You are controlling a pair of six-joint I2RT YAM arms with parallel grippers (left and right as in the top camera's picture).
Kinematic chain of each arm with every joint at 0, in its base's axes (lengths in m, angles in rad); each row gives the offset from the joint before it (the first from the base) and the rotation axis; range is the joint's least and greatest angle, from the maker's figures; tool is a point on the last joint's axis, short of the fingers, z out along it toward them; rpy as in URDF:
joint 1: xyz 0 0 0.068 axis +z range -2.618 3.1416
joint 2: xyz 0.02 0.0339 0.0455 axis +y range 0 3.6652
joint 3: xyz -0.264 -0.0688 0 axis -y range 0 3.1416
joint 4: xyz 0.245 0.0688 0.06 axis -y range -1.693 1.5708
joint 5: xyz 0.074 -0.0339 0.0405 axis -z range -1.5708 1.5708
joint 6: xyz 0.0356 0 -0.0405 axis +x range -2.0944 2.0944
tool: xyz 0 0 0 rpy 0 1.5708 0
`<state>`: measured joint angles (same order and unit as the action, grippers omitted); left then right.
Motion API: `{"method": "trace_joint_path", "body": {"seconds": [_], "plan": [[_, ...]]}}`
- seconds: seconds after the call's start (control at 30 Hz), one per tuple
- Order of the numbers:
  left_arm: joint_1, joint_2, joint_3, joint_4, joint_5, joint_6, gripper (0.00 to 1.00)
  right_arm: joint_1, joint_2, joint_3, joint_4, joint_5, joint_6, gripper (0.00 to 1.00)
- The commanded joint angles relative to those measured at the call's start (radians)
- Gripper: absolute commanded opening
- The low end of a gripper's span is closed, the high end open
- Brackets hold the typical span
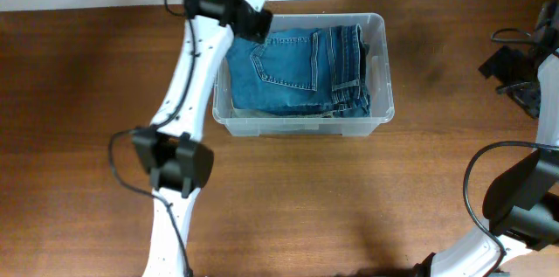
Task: Pack container
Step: 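Release the jeans and press its left edge down with the left gripper, then push the dark-blue jeans down toward the container's right side with the left gripper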
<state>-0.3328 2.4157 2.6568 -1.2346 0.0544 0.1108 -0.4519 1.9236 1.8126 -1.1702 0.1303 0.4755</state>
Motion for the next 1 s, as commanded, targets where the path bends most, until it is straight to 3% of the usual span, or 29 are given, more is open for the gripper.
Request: {"method": "trace_joint_path", "body": {"seconds": [0.0, 0.3, 0.6, 0.83, 0.97], "plan": [[0.006, -0.097, 0.014, -0.076, 0.084, -0.013, 0.06, 0.0, -0.002, -0.005, 0.0, 0.012, 0.012, 0.99], [0.006, -0.023, -0.01, -0.277, 0.081, -0.056, 0.06, 0.0, -0.002, -0.005, 0.0, 0.012, 0.012, 0.98], [0.006, 0.13, -0.061, -0.188, 0.081, -0.066, 0.01, 0.0, -0.002, -0.005, 0.0, 0.012, 0.012, 0.98], [-0.006, 0.241, -0.063, -0.322, 0.092, -0.066, 0.01, 0.0, -0.002, -0.005, 0.0, 0.012, 0.012, 0.98], [-0.011, 0.226, -0.033, -0.299, 0.091, -0.065, 0.01, 0.0, -0.002, -0.005, 0.0, 0.012, 0.012, 0.98]]}}
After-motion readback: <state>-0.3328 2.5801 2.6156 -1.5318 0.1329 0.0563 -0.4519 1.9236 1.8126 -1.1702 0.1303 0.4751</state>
